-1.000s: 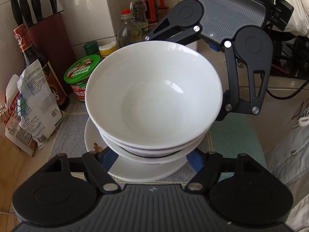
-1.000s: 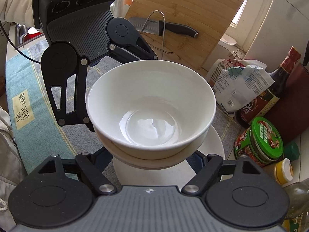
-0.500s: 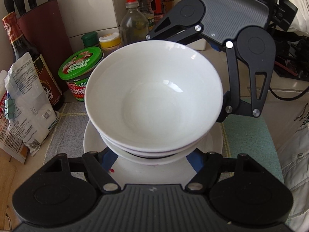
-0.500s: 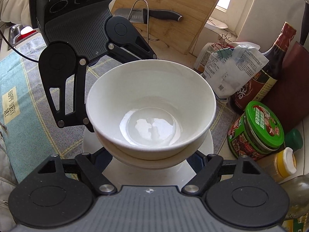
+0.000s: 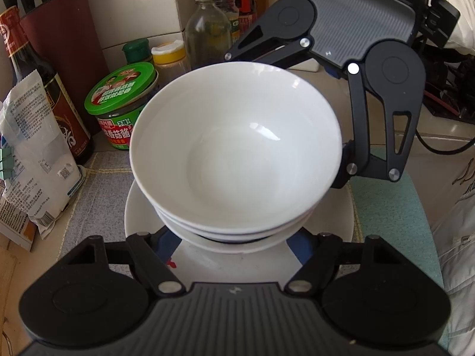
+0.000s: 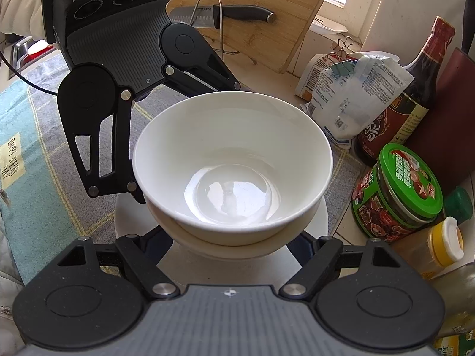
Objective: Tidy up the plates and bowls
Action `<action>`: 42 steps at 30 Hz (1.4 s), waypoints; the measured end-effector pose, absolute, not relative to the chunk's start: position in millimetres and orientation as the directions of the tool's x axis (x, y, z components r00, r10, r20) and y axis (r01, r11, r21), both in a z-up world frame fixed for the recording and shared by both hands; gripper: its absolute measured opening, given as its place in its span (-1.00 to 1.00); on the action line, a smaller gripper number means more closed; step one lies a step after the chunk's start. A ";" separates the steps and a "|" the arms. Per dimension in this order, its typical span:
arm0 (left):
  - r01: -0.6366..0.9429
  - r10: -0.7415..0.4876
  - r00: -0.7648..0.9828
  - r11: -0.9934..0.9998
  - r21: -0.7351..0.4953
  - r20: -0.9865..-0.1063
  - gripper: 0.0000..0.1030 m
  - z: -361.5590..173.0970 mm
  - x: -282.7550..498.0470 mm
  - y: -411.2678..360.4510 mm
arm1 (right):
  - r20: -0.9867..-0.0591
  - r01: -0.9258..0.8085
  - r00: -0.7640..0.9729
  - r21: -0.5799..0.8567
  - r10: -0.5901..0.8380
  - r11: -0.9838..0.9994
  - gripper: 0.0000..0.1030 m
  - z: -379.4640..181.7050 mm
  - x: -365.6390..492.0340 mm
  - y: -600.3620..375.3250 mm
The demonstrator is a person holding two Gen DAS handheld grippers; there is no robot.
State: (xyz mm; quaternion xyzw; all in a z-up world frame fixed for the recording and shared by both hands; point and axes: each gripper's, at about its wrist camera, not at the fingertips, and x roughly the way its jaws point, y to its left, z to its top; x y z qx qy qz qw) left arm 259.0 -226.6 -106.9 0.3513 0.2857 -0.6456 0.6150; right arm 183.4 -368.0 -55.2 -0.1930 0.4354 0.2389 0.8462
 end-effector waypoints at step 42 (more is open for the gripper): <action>0.807 -0.661 0.524 0.587 0.066 -0.537 0.99 -17.6 165.5 -119.1 | -0.706 0.205 0.659 -0.164 -0.260 0.965 1.00 1.2 89.1 -303.8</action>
